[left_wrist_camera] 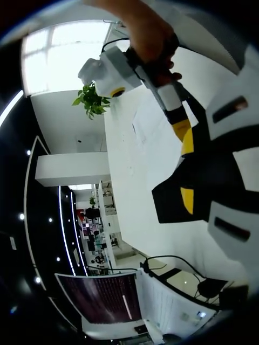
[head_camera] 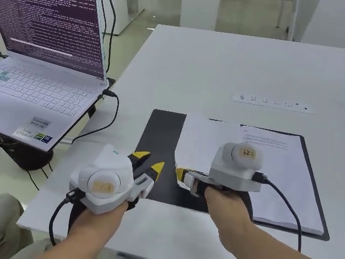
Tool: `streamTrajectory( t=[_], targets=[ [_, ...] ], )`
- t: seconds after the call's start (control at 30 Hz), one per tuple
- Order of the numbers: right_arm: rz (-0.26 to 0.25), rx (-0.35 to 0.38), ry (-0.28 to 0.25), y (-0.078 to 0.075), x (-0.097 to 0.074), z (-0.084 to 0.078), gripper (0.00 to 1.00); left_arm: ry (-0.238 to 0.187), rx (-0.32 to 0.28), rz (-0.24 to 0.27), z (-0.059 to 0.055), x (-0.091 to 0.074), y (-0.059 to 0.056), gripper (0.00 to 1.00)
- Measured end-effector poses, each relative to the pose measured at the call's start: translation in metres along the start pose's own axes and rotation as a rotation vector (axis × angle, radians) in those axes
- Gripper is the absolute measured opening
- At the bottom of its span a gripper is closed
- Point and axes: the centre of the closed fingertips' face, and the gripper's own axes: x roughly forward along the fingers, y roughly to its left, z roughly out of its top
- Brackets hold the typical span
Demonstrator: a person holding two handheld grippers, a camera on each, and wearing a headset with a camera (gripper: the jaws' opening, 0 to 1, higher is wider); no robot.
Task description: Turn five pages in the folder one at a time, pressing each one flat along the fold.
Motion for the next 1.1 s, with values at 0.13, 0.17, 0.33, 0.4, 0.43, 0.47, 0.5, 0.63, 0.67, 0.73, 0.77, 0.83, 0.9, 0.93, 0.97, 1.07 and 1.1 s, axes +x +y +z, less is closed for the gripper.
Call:
streamTrajectory(
  t=[0.13, 0.17, 0.33, 0.4, 0.43, 0.47, 0.5, 0.63, 0.67, 0.73, 0.77, 0.83, 0.9, 0.93, 0.97, 1.07, 1.1],
  targets=[
    [-0.013, 0.000, 0.022, -0.005, 0.006, -0.008, 0.00, 0.012, 0.001, 0.000, -0.006, -0.001, 0.003, 0.19],
    [-0.019, 0.004, 0.026, -0.007, 0.008, -0.010, 0.00, 0.014, 0.000, 0.000, -0.007, -0.001, 0.003, 0.19],
    [-0.038, 0.011, 0.045, -0.012, 0.012, -0.018, 0.00, 0.030, -0.010, 0.001, -0.014, -0.002, 0.004, 0.19],
    [-0.046, 0.019, 0.057, -0.015, 0.014, -0.023, 0.00, 0.036, -0.008, -0.001, -0.016, -0.002, 0.004, 0.19],
    [-0.046, 0.027, 0.057, -0.015, 0.015, -0.024, 0.00, 0.038, -0.010, -0.002, -0.017, -0.002, 0.004, 0.19],
    [-0.047, 0.029, 0.057, -0.015, 0.016, -0.025, 0.00, 0.042, -0.011, -0.003, -0.019, -0.001, 0.004, 0.19],
    [-0.052, 0.026, 0.064, -0.015, 0.017, -0.027, 0.00, 0.045, -0.011, -0.002, -0.020, -0.001, 0.004, 0.19],
    [-0.051, 0.022, 0.074, -0.013, 0.021, -0.032, 0.00, 0.057, -0.014, -0.007, -0.025, 0.001, 0.004, 0.19],
    [-0.050, 0.020, 0.076, -0.013, 0.022, -0.033, 0.00, 0.060, -0.016, -0.009, -0.027, 0.001, 0.005, 0.19],
    [-0.046, 0.029, 0.080, -0.013, 0.024, -0.035, 0.00, 0.066, -0.013, -0.009, -0.029, 0.002, 0.005, 0.19],
    [-0.044, 0.030, 0.077, -0.013, 0.025, -0.036, 0.00, 0.068, -0.016, -0.011, -0.030, 0.003, 0.006, 0.19],
    [-0.046, 0.023, 0.076, -0.014, 0.028, -0.037, 0.00, 0.078, -0.013, -0.012, -0.033, 0.003, 0.006, 0.19],
    [-0.044, 0.018, 0.080, -0.014, 0.030, -0.039, 0.00, 0.084, -0.015, -0.014, -0.036, 0.004, 0.006, 0.19],
    [-0.046, 0.016, 0.082, -0.015, 0.031, -0.040, 0.00, 0.088, -0.014, -0.014, -0.037, 0.003, 0.007, 0.19],
    [-0.050, 0.014, 0.084, -0.017, 0.032, -0.041, 0.00, 0.091, -0.013, -0.013, -0.038, 0.003, 0.007, 0.18],
    [-0.050, 0.011, 0.075, -0.017, 0.032, -0.041, 0.00, 0.102, -0.017, -0.012, -0.042, 0.003, 0.008, 0.18],
    [-0.050, 0.009, 0.073, -0.016, 0.033, -0.041, 0.00, 0.103, -0.017, -0.013, -0.043, 0.003, 0.007, 0.18]
  ],
)
